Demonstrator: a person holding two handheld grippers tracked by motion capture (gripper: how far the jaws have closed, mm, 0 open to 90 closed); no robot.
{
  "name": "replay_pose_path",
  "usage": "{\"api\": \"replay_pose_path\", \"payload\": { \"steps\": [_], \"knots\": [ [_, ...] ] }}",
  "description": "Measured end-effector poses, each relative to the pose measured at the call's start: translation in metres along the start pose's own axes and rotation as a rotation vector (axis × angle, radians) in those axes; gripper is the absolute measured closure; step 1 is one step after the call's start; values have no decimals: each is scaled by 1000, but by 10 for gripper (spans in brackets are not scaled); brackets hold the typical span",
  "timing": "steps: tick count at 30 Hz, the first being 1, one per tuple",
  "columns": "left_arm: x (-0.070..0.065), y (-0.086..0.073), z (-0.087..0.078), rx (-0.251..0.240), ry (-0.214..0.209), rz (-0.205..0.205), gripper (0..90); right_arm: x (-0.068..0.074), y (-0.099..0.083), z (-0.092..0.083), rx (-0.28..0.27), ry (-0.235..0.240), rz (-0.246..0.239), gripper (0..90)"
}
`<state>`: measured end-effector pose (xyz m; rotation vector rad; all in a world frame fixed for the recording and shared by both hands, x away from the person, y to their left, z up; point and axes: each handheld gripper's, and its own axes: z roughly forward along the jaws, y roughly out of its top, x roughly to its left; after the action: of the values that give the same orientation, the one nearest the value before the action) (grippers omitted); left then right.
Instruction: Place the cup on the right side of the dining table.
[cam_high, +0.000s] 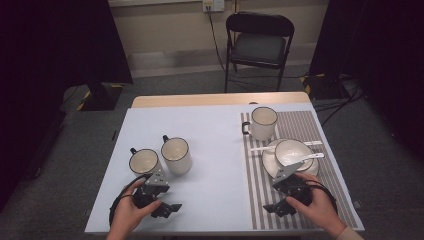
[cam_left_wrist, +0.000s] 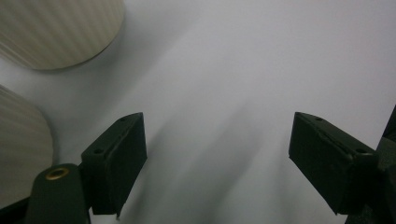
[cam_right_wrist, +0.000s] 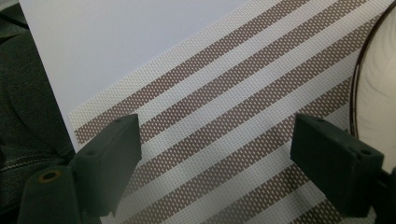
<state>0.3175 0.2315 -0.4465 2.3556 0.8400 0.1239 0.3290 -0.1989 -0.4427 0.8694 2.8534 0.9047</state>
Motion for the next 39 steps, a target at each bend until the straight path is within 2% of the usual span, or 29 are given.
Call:
{"api": "replay_pose_path", "payload": {
  "steps": [29, 39],
  "knots": [
    [14, -13, -7, -9, 4, -23, 188, -3, -15, -7, 11, -4, -15, 156],
    [16, -14, -8, -6, -4, -20, 188, -3, -23, -9, 21, -15, 2, 157]
  ]
}}
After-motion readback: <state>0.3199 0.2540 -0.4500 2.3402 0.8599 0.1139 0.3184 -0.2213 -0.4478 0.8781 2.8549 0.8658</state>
